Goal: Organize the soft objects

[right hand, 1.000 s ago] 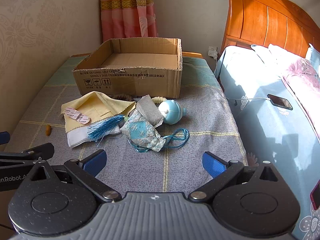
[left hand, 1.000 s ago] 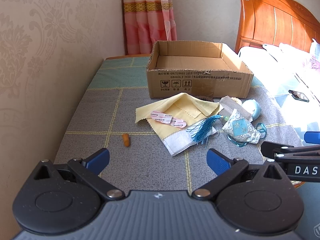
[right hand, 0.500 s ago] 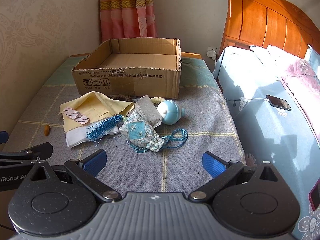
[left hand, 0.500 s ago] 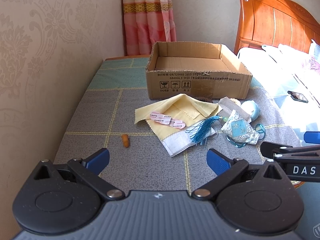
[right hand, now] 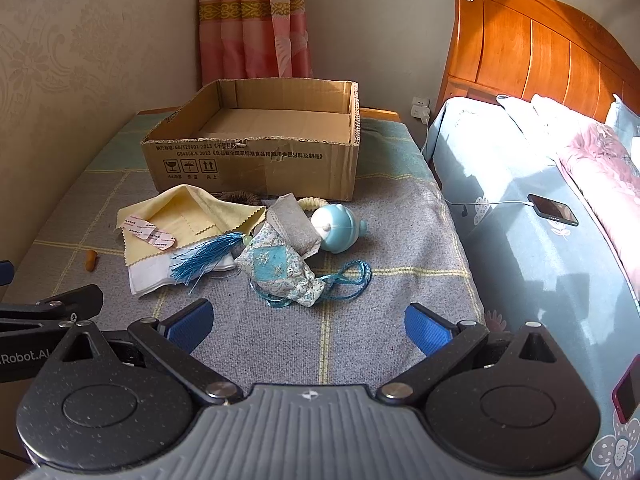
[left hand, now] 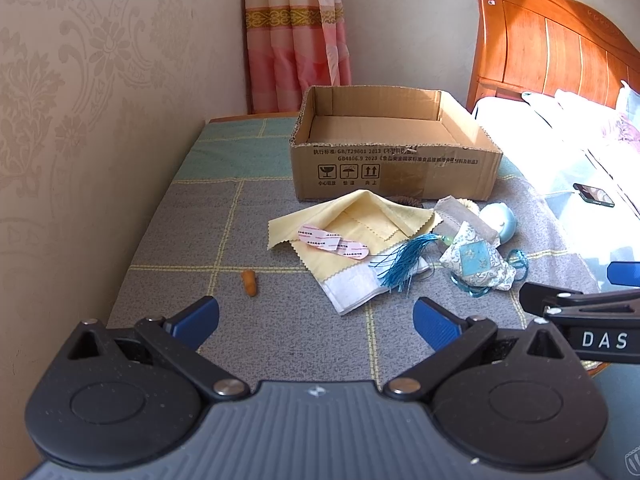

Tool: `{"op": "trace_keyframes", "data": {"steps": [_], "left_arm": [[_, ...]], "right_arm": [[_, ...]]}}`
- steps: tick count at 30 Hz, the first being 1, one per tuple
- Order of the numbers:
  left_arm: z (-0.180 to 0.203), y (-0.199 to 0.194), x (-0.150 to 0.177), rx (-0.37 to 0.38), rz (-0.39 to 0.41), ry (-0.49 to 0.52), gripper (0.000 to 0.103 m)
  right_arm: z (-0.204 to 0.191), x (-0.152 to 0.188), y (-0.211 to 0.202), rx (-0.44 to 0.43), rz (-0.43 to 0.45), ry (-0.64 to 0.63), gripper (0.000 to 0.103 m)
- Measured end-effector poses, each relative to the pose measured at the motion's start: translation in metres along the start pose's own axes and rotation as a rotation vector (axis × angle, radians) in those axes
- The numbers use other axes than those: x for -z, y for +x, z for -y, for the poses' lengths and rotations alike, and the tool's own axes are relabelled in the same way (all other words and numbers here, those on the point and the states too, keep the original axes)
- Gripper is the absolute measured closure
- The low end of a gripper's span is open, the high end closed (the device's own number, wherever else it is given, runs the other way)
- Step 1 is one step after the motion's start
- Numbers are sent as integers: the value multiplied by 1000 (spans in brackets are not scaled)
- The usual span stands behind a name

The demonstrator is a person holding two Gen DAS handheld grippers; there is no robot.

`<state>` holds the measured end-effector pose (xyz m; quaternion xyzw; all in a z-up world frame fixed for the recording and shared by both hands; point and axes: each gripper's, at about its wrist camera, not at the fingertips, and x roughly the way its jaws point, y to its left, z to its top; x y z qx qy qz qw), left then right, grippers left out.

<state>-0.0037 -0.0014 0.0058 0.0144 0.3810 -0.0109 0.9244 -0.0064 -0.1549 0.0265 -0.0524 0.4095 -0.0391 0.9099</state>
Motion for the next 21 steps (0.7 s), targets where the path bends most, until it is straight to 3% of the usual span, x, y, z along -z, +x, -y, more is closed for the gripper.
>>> {"op": "trace_keyframes", "data": {"steps": [21], "left_arm": [[-4,1,-3,26,43,47,1]], "right_arm": [[-3,-2,-1,-7,30,-37,0]]}}
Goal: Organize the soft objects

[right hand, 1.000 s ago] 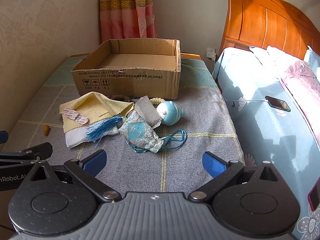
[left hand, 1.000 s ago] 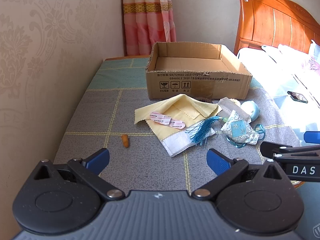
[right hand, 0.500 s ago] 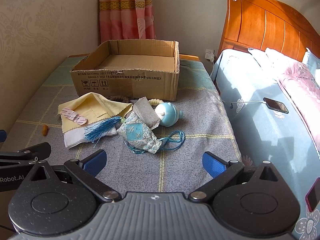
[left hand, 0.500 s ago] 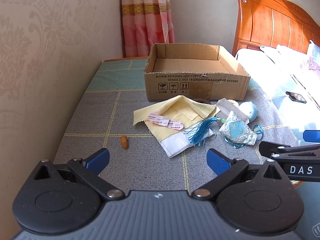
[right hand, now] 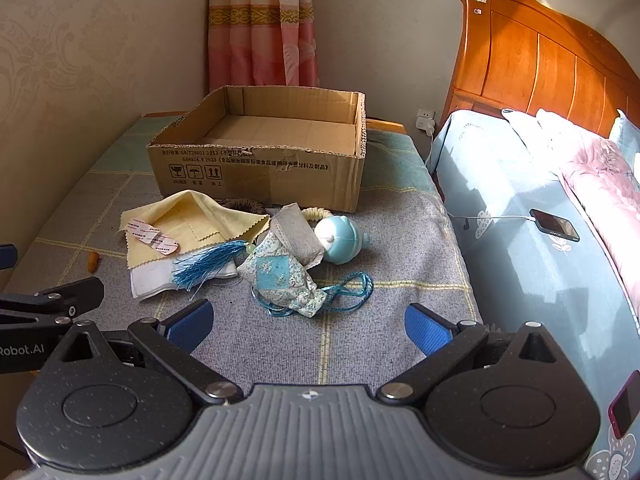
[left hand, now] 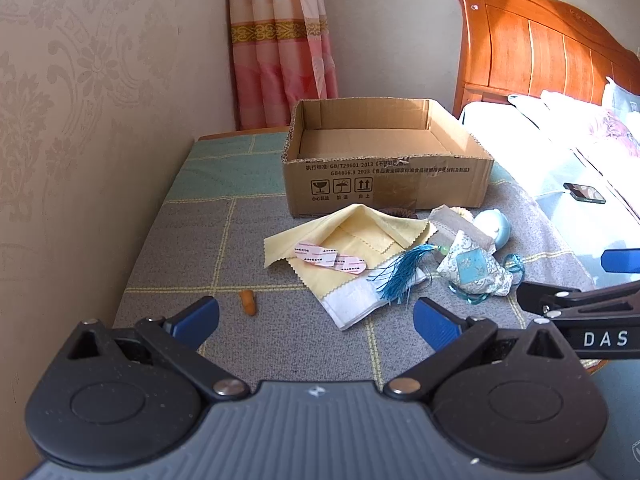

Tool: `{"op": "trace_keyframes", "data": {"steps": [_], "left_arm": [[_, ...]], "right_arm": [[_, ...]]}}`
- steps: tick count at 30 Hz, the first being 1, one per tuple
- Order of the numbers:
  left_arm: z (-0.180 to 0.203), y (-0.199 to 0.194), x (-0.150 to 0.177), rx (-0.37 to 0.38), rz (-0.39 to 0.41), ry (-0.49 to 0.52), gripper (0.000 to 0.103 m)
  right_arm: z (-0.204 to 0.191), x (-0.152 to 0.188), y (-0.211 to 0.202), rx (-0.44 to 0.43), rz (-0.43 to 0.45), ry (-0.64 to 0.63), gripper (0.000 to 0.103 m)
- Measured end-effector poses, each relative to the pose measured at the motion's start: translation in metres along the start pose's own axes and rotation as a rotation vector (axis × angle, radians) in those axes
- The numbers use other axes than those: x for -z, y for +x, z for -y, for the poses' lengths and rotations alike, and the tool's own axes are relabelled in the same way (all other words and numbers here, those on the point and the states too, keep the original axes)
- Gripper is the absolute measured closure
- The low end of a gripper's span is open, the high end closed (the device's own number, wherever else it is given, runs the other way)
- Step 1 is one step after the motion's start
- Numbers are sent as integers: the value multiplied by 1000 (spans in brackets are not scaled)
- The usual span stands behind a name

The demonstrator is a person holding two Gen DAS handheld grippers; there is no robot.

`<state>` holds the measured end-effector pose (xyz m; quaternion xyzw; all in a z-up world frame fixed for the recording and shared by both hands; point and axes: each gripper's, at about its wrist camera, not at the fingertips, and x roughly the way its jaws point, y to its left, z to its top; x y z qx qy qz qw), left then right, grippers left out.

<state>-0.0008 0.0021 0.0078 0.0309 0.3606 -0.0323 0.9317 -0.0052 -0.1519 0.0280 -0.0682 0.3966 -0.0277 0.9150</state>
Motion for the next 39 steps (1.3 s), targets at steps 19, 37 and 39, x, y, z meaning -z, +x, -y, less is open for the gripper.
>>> {"op": "trace_keyframes", "data": {"steps": [19,37,39], "left_arm": [[-50,56,19,0,-46,0,1],[-75,112,1,231,-67,-21,1],[-72,114,-5,230,-72,7,1]], "right_arm": [[4,9,34,-37,1,-105,0],[1,23,68,-103,-3,-183,0],[1,23,70,-108,-6,-180,0]]}}
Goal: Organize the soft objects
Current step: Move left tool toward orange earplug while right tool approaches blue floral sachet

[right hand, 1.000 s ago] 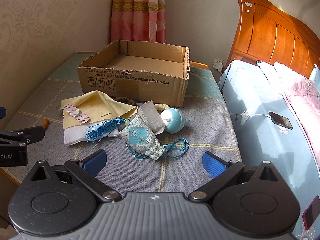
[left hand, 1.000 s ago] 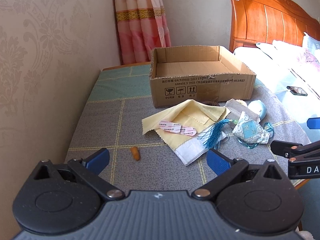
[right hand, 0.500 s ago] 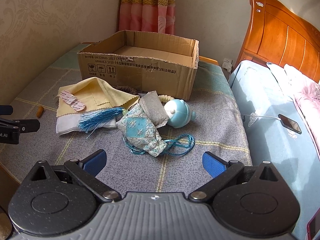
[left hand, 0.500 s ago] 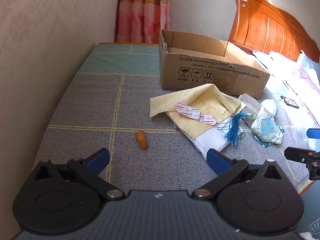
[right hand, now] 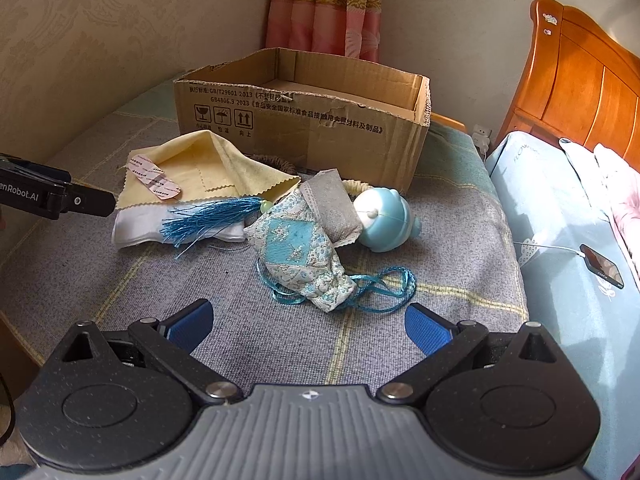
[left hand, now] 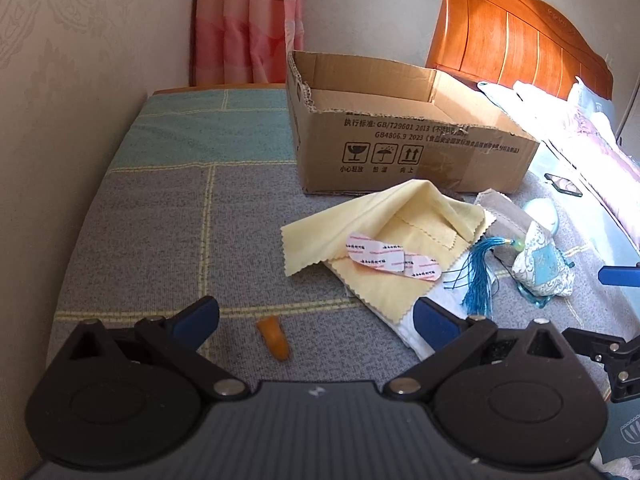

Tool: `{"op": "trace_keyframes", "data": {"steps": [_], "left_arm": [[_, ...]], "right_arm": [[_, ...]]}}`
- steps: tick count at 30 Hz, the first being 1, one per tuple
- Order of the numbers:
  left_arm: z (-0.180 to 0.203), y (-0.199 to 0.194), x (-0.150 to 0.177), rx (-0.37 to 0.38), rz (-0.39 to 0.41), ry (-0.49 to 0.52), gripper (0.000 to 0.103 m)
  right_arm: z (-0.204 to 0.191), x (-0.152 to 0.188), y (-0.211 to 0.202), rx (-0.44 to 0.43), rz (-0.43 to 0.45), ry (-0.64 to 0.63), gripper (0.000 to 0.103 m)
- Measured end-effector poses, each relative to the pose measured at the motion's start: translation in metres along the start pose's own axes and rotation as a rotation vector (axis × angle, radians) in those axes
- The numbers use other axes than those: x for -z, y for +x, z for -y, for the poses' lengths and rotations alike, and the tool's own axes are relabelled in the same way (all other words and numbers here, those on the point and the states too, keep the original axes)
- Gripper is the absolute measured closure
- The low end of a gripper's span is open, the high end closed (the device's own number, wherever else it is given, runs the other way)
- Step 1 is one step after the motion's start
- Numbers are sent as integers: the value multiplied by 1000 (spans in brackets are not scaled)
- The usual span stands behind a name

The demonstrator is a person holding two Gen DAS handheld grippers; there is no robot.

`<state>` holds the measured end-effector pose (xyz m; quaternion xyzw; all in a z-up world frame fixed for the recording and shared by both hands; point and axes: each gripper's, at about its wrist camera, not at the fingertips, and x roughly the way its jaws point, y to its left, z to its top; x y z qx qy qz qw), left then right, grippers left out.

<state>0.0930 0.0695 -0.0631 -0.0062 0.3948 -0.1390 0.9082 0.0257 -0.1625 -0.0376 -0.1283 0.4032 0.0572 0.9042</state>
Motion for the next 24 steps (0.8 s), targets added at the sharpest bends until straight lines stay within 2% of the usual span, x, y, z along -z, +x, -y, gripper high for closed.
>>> {"op": "trace_keyframes", "data": {"steps": [2,5,8,15,20,24], "left_arm": [[5,4,-5,-6,-33,74,2],[13,2,-5,-76,-49,183,4],[13,-6,-3,-132,-61,213,4],[-6,-14,12,-210,-94,163,6],[-28,-17,20,-289,-88,78,6],[-34,-10,18,-266,-78,52,6]], "right_arm": [[1,0,2,7,-3,5,0],[3,0,1,11,0,11,0],[8,0,-1,7,12,21,0],[8,0,-2,-18,34,15,0],[5,0,-3,-37,38,3,0],[2,-2,-3,-50,41,-1,0]]}}
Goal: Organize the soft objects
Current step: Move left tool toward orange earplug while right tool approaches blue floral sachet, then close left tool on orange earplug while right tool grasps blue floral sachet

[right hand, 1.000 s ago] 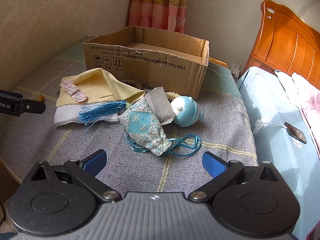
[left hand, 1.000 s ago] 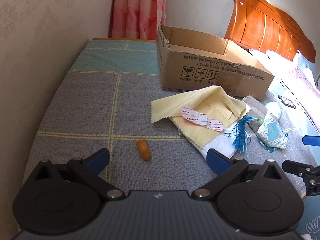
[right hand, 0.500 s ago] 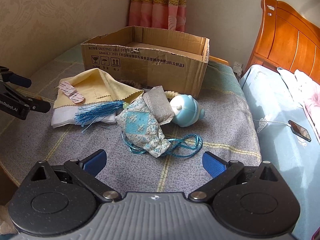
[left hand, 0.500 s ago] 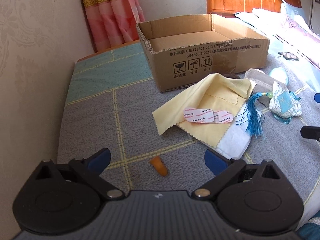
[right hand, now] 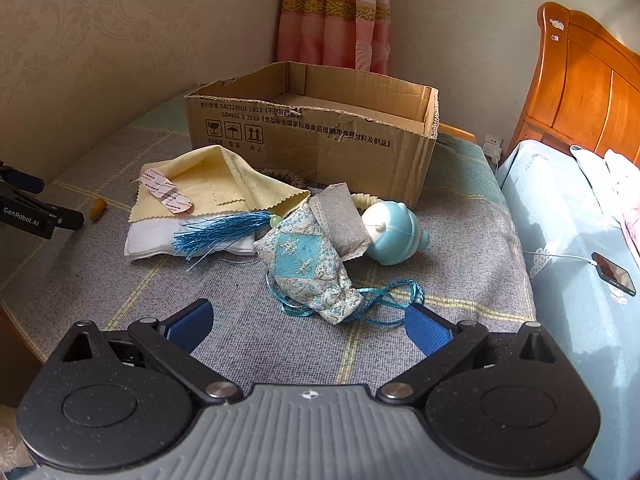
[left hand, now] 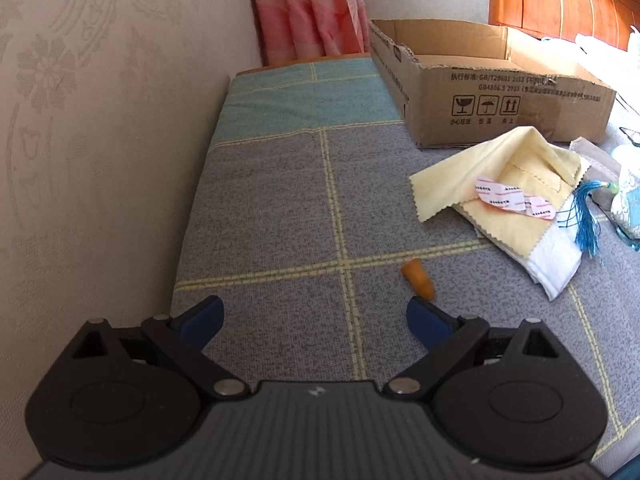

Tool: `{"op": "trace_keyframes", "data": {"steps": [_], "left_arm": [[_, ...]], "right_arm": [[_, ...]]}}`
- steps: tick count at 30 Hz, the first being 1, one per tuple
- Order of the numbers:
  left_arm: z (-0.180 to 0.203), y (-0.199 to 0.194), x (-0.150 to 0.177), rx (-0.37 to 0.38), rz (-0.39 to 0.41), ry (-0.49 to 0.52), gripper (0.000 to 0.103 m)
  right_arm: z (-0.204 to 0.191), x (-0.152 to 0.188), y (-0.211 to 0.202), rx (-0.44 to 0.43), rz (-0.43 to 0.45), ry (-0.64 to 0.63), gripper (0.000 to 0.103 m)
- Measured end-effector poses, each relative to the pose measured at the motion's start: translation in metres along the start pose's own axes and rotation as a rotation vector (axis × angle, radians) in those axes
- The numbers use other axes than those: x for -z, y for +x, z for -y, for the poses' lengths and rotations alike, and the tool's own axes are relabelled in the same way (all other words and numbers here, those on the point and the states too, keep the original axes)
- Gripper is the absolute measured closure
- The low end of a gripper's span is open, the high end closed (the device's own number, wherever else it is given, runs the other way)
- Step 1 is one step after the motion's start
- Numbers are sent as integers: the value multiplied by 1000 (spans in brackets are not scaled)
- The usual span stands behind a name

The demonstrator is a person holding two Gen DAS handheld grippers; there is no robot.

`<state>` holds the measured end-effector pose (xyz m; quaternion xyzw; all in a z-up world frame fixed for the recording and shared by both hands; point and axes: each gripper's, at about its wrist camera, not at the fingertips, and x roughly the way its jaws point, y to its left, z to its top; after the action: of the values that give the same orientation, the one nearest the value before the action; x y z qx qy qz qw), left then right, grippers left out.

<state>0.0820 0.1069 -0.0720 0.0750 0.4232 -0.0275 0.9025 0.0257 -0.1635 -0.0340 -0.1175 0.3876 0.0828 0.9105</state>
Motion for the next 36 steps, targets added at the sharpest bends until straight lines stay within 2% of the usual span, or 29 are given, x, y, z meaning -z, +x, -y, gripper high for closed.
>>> {"op": "trace_keyframes", "data": {"steps": [7,10,18,25,27,30,36], "left_arm": [[14,5,-8,67,11,37,6],[18,2,-8,117,23,57,9],[25,4,-13,247,42,112,51],[31,9,-22,278,48,138,67],[30,8,-22,280,41,136,78],[28,5,-19,275,37,119,82],[24,-3,-13,270,43,58,82]], "right_arm": [[-6,-3,-1,-9,6,-22,0],[-7,-3,0,-6,-1,-36,0],[-3,4,6,-52,-30,-63,0],[0,5,12,-68,-55,-32,0],[-1,5,13,-64,-59,-36,0],[-3,3,12,-62,-54,-46,0],[-1,1,11,-58,-47,-46,0]]}}
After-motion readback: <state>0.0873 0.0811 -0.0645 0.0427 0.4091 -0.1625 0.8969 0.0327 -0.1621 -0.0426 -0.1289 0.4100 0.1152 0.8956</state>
